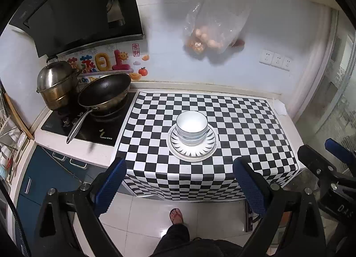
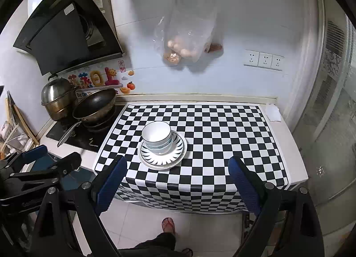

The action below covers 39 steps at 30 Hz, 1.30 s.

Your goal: Organize plates and bowls

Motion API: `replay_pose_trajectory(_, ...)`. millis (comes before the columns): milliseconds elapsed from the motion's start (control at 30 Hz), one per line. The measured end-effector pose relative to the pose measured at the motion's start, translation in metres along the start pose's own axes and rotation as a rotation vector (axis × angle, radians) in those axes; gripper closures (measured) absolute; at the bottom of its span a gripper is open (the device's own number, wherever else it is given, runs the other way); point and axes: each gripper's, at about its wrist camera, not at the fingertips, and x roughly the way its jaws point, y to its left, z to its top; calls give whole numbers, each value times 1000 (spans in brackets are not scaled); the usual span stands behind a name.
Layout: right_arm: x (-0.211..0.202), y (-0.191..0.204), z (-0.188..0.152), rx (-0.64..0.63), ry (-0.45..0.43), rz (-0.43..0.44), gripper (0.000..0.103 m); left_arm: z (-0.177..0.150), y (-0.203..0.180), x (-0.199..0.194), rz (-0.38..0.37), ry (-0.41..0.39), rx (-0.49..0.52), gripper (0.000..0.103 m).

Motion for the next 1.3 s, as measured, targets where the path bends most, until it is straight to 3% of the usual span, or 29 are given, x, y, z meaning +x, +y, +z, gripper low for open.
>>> replay_pose_trajectory(1300,11,-25,15,29,-33,-99,8,12,-9,6,23,-25,18,5)
